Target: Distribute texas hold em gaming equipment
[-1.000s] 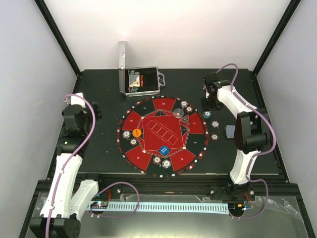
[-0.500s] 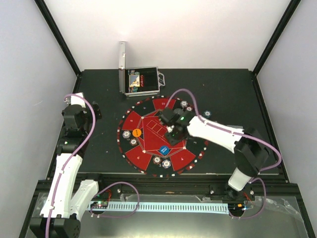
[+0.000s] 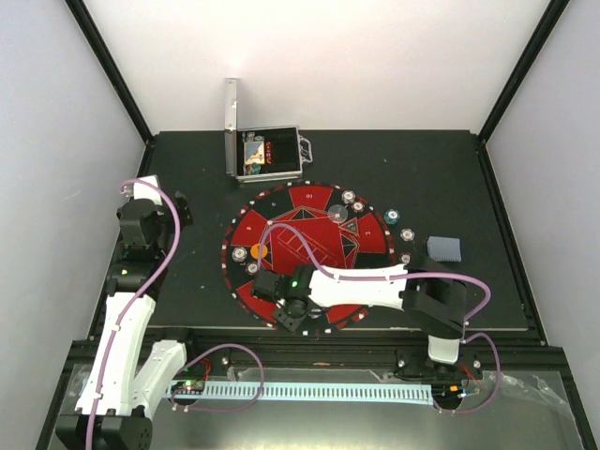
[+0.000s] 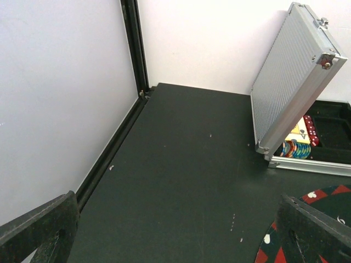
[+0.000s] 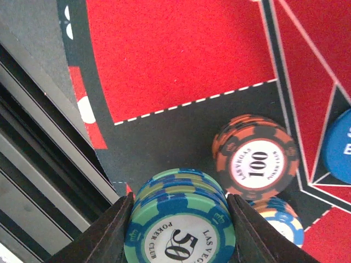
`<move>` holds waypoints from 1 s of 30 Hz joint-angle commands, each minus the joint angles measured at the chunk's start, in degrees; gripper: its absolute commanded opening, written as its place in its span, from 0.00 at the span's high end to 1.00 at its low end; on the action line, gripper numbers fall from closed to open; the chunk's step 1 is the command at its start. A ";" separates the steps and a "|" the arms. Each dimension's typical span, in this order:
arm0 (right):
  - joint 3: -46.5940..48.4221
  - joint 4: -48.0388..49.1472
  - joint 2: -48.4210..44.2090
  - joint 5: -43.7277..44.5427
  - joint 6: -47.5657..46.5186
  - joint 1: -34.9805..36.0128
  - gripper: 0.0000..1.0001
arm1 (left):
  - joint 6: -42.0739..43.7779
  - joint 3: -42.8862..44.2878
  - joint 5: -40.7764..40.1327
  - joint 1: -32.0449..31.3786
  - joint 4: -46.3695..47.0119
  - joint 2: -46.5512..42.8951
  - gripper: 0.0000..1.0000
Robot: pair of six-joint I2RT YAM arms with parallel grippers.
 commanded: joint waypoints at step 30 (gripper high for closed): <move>6.31 1.16 9.89 2.63 -0.37 3.67 0.60 | -0.30 1.05 0.48 -0.99 0.39 -0.77 0.01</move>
